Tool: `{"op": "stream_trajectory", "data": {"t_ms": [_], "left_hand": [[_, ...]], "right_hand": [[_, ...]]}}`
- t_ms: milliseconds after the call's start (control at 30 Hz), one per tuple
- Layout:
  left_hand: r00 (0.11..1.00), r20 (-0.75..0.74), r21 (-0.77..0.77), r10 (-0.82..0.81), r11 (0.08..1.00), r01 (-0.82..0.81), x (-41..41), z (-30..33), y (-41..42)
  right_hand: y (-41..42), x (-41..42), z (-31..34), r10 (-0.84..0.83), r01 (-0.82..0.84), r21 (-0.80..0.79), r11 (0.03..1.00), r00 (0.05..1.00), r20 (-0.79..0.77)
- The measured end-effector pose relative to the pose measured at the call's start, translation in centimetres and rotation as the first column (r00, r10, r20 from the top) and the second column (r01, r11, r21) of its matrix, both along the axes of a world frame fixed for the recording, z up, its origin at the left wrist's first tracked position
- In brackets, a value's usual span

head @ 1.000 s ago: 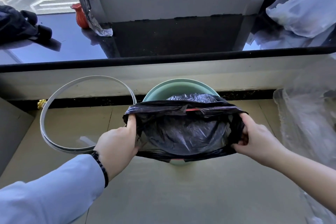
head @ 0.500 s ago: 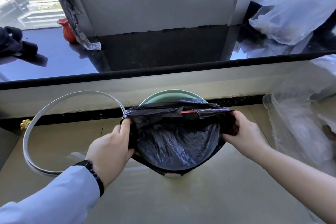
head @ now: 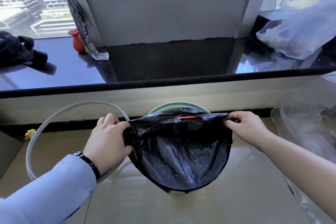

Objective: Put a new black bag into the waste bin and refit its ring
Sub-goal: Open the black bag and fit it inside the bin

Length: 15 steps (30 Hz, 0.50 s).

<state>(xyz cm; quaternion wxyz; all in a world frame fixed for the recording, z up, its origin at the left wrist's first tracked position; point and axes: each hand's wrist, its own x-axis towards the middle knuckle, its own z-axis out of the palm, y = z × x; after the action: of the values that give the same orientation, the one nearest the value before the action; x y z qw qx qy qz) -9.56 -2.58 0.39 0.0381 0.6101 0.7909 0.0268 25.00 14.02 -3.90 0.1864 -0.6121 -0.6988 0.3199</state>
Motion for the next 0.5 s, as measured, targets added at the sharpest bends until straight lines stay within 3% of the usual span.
{"op": "stream_trajectory", "data": {"t_ms": [200, 500], "left_hand": [[0.978, 0.204, -0.062, 0.052, 0.997, -0.040, 0.3, 0.0, 2.5], [0.986, 0.150, -0.103, 0.071, 0.993, -0.056, 1.9, -0.2, 4.4]], "right_hand": [[1.4, -2.1, 1.3, -0.039, 0.046, -0.046, 0.998, 0.990, 0.133], [2.5, -6.2, 1.9, -0.033, 0.032, 0.010, 0.999, 0.980, 0.194]]}}
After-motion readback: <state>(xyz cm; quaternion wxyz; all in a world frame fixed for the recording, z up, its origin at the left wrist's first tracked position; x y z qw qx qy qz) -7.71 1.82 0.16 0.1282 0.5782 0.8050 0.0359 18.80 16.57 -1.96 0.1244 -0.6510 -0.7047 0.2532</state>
